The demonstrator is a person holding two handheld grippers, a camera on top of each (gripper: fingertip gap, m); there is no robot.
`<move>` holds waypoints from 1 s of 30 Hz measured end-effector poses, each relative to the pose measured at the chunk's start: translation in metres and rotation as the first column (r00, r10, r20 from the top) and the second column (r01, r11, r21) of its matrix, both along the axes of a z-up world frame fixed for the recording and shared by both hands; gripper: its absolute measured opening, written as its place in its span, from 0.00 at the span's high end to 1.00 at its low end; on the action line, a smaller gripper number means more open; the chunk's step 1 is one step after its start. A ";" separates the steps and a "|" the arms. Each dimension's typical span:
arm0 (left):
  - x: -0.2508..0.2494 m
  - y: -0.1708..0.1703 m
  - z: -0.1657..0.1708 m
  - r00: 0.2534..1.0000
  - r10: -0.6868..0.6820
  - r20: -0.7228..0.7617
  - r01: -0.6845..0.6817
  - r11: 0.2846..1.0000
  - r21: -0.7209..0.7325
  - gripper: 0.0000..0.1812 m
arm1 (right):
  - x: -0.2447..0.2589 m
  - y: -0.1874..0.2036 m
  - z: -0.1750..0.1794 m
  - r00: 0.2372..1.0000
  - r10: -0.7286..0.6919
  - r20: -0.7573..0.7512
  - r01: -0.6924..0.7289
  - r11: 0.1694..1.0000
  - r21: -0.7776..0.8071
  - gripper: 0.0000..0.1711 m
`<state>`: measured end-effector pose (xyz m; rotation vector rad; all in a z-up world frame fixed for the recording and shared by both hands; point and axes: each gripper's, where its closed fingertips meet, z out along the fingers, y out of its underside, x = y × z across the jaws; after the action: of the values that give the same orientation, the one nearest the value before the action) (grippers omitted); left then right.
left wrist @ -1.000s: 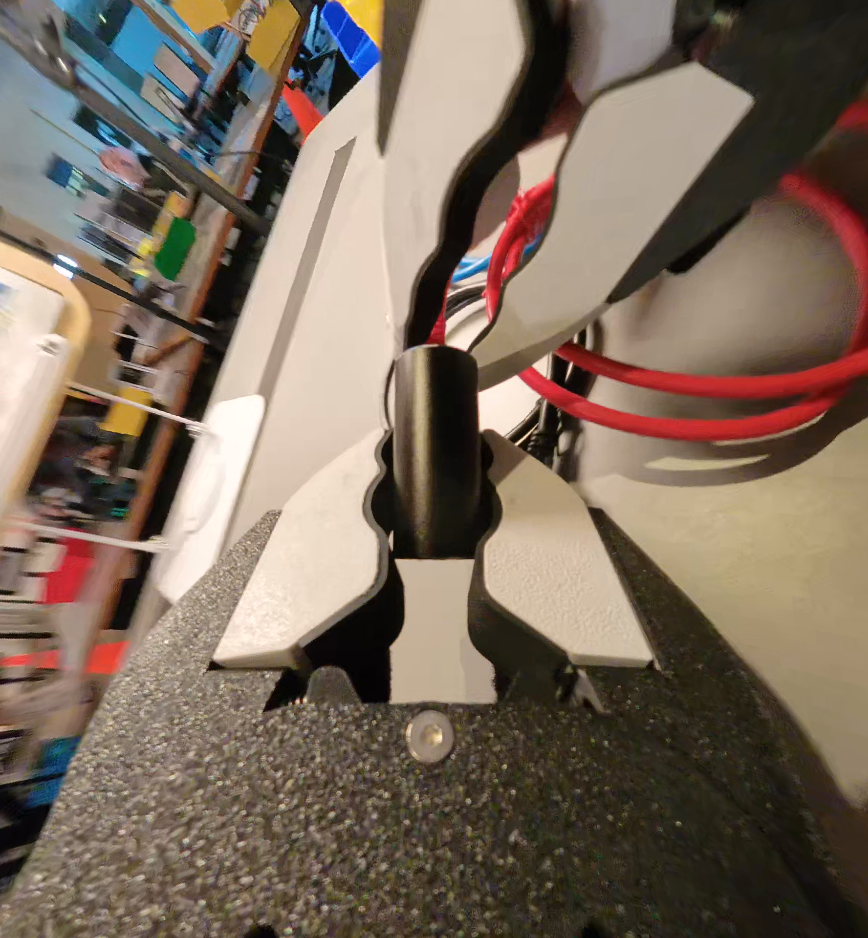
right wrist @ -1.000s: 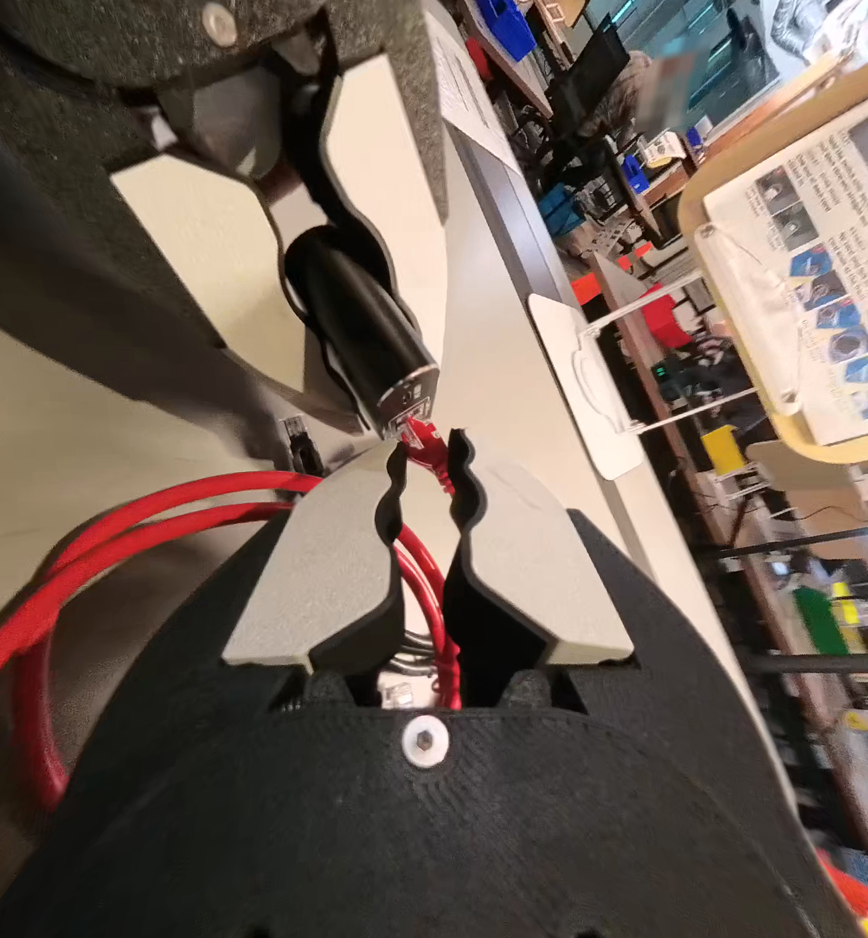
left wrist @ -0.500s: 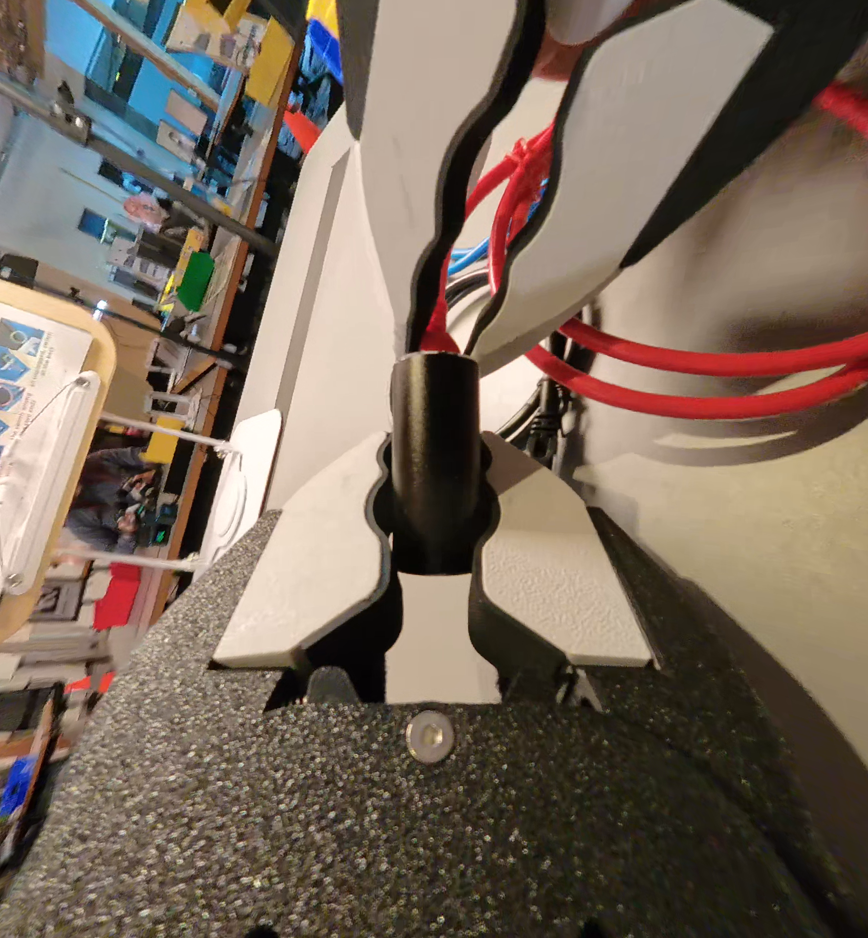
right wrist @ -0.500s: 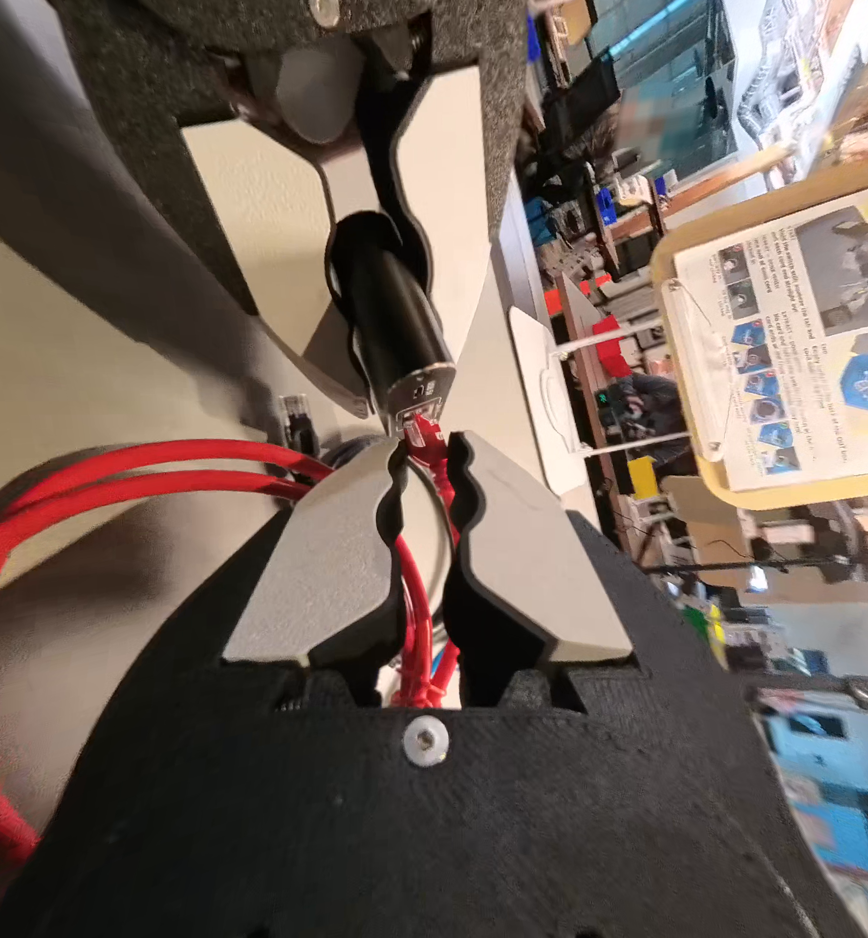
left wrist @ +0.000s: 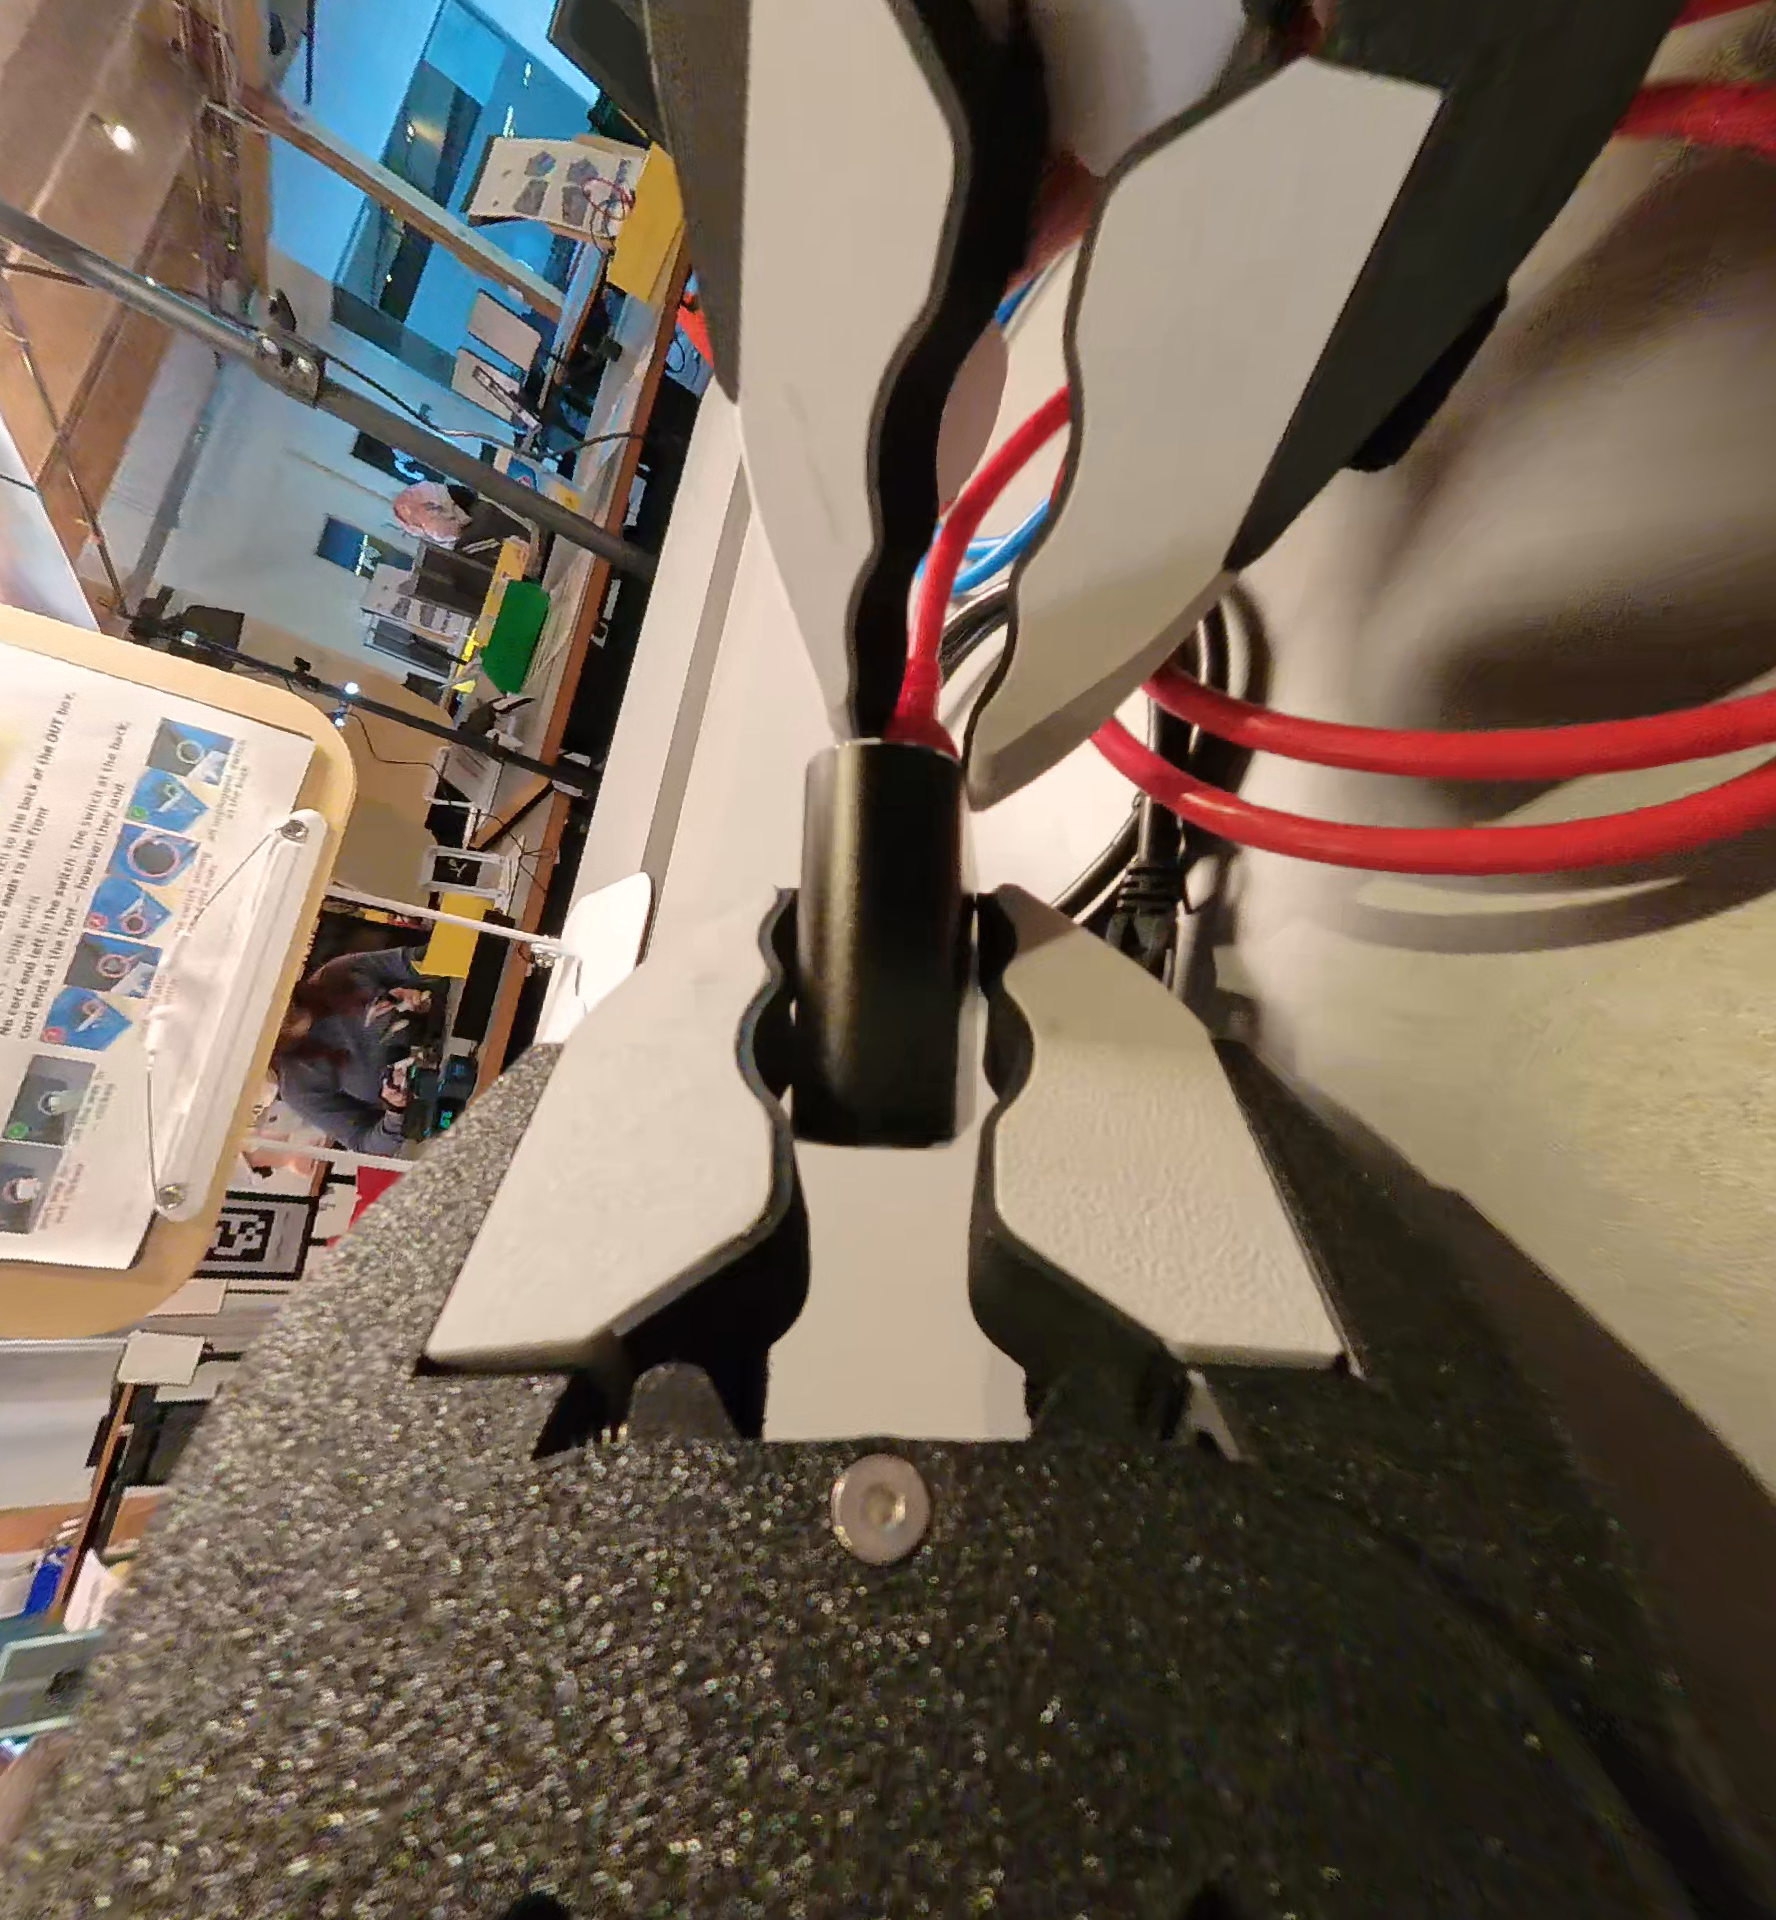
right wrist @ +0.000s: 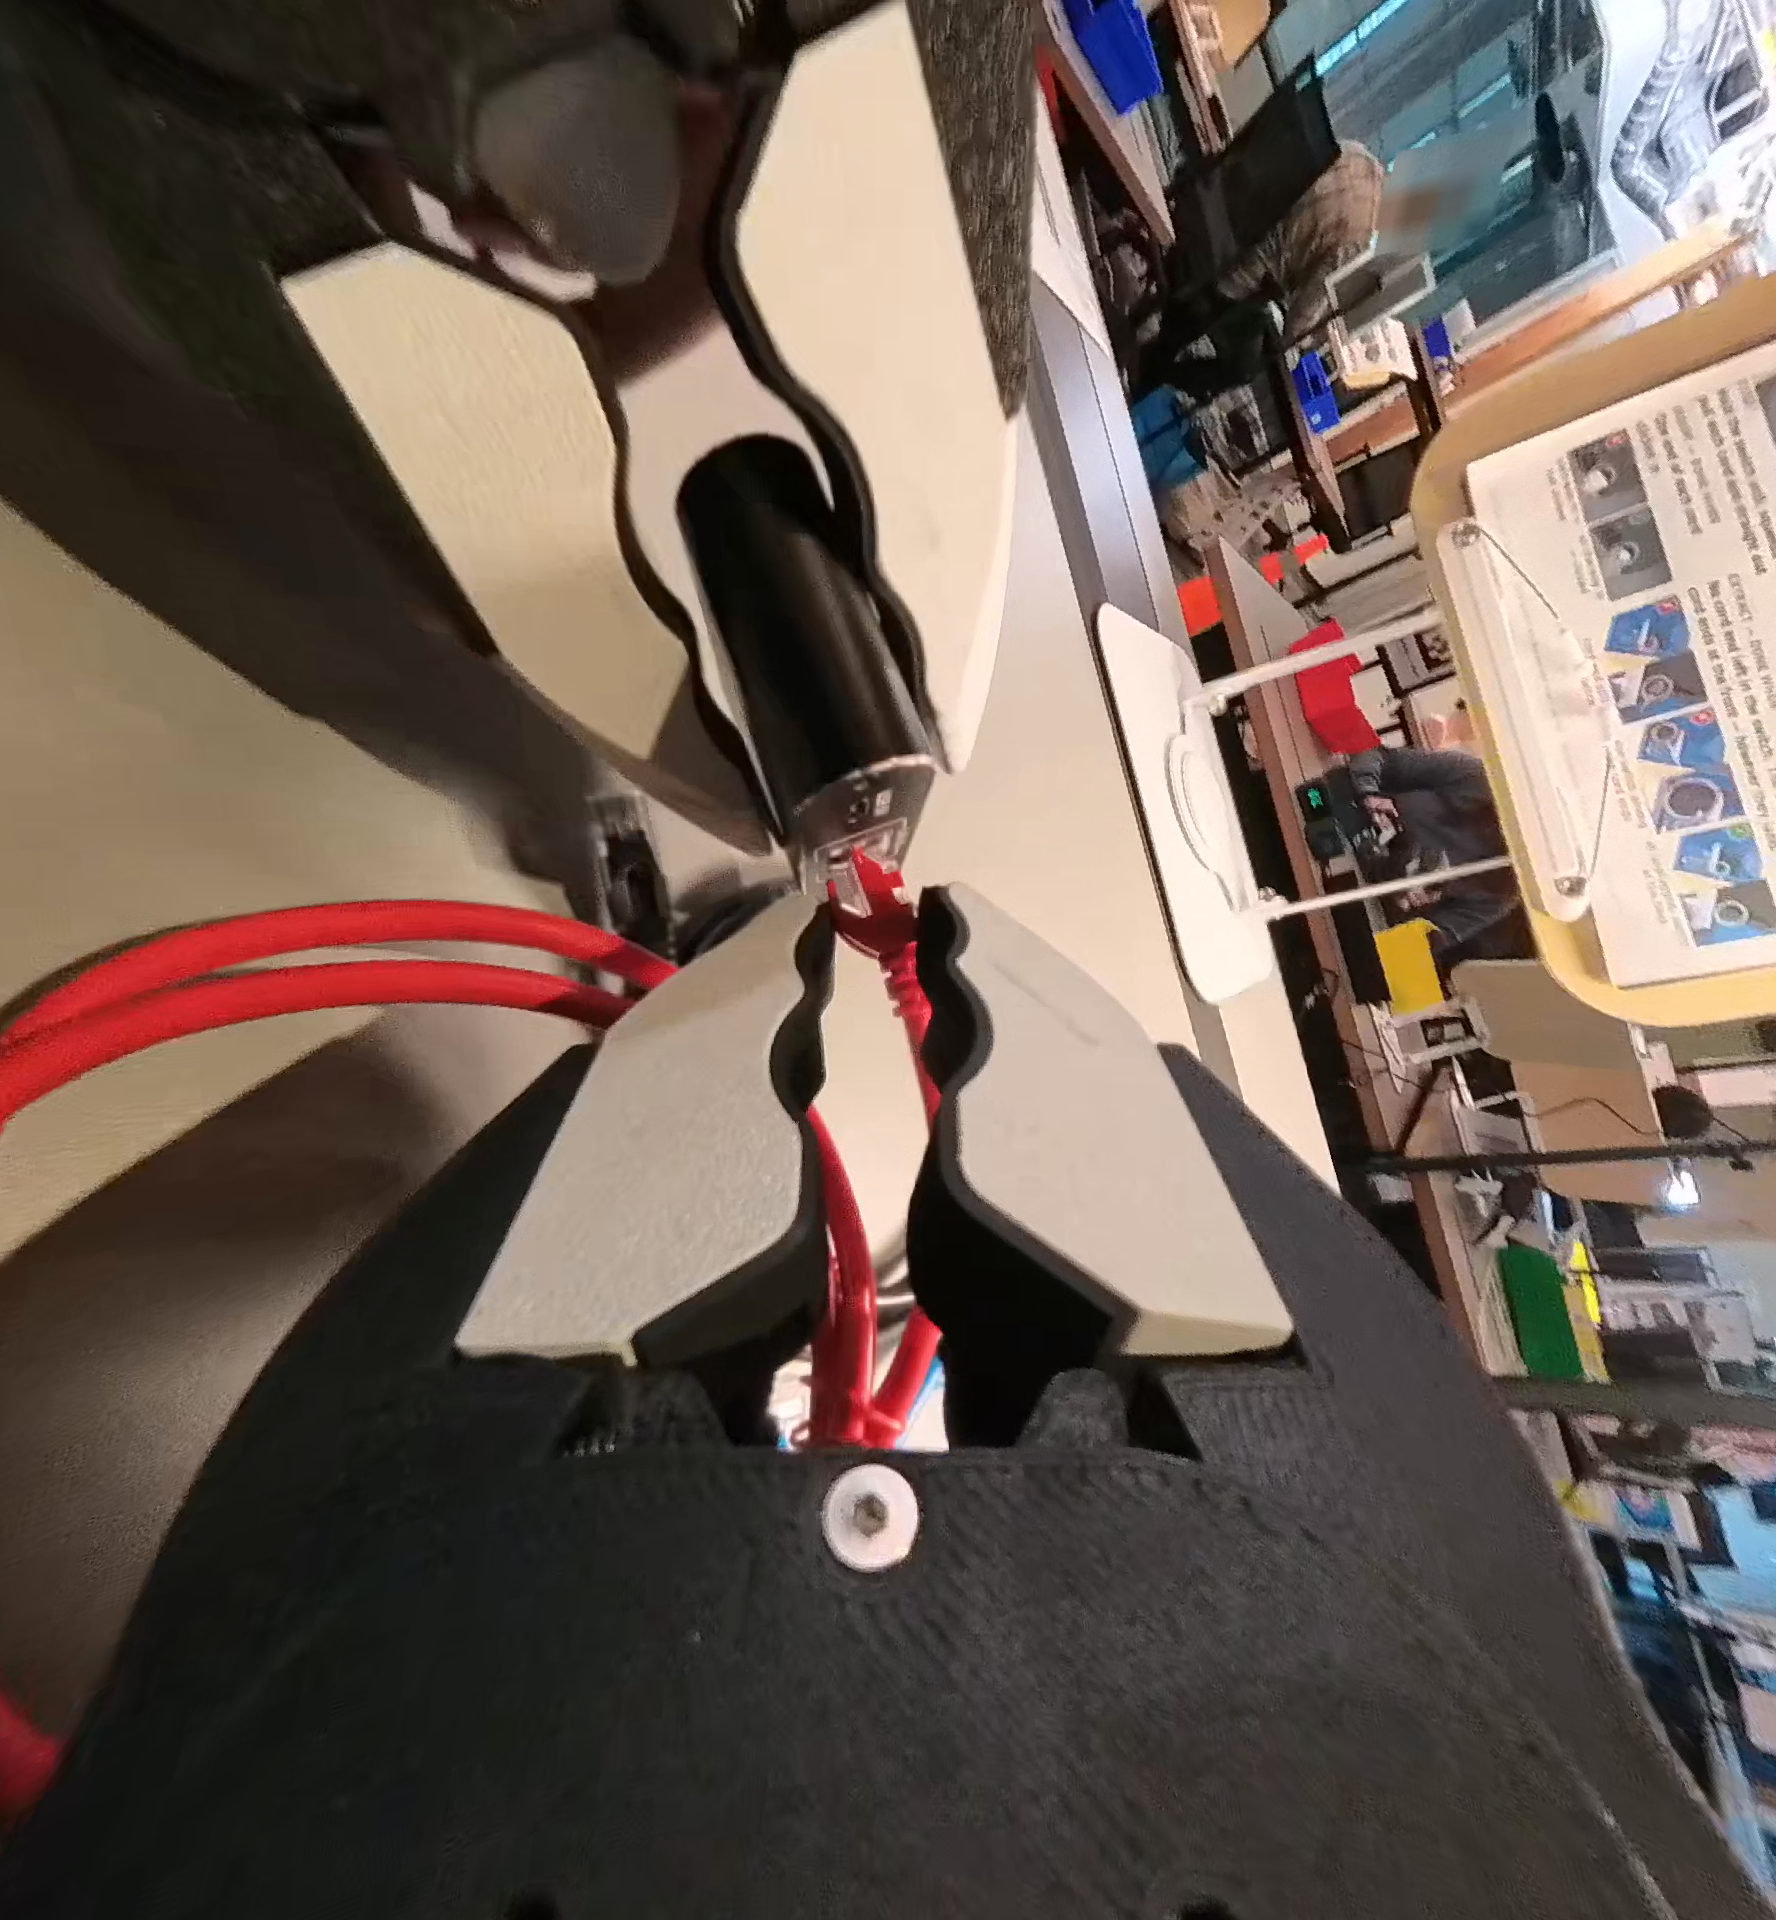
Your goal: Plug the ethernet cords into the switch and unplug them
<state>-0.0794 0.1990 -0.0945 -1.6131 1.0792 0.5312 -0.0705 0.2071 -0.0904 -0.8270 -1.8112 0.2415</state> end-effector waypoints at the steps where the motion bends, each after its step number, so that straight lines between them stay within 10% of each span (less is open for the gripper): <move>1: -0.001 0.000 0.001 1.000 0.006 0.009 -0.006 1.000 -0.007 0.81 | 0.000 0.004 -0.001 1.000 -0.025 0.008 0.025 1.000 0.010 0.90; 30: 0.001 0.005 -0.005 0.996 0.091 0.010 -0.091 0.994 -0.065 0.80 | -0.006 -0.015 0.005 0.996 0.082 -0.047 -0.077 0.990 0.114 0.90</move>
<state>-0.0782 0.2043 -0.0994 -1.7266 1.0260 0.5501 -0.0769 0.1925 -0.0853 -0.6648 -1.7946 0.2080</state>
